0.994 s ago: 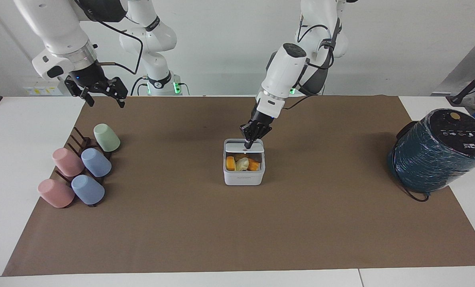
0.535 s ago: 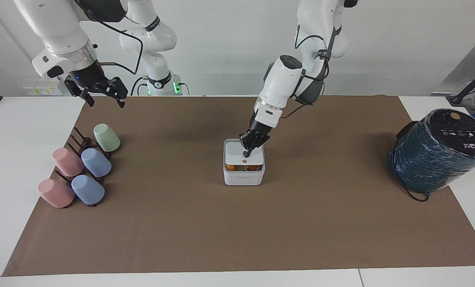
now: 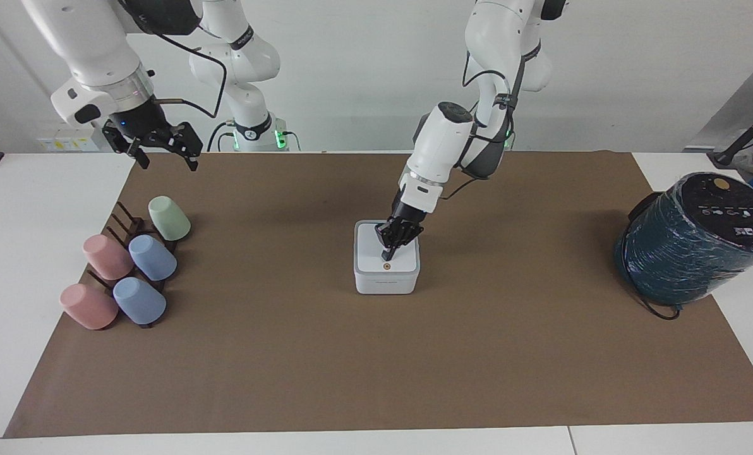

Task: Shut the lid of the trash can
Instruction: 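Push the lid down over the trash can with the left gripper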

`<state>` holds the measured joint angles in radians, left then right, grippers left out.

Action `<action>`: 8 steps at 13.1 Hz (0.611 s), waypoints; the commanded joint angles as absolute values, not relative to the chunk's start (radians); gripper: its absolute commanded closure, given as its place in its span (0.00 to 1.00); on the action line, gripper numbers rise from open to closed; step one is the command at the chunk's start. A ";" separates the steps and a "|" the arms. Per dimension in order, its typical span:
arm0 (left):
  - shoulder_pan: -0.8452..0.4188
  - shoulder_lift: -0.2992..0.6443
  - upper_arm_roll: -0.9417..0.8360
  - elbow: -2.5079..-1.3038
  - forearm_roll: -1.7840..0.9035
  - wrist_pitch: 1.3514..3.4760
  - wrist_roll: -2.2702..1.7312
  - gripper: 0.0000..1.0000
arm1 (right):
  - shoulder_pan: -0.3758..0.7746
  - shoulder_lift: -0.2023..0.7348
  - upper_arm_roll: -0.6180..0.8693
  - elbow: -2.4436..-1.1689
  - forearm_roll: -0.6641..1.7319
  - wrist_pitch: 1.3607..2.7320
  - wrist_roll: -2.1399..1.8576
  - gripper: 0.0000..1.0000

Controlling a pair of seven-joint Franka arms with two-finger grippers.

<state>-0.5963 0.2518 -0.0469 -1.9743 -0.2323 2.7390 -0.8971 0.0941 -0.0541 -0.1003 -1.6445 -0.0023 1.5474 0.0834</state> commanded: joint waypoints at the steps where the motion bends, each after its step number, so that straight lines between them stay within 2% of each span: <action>1: -0.603 0.301 -0.044 -1.968 -0.253 2.773 -0.871 1.00 | 0.094 -0.072 -0.101 -1.660 -0.002 1.548 0.075 0.00; 4: -0.601 0.307 -0.044 -1.939 -0.253 2.754 -0.874 1.00 | 0.094 -0.072 -0.101 -1.660 -0.002 1.548 0.075 0.00; 8: -0.592 0.301 -0.044 -1.853 -0.253 2.607 -0.877 1.00 | 0.094 -0.072 -0.101 -1.660 -0.002 1.548 0.075 0.00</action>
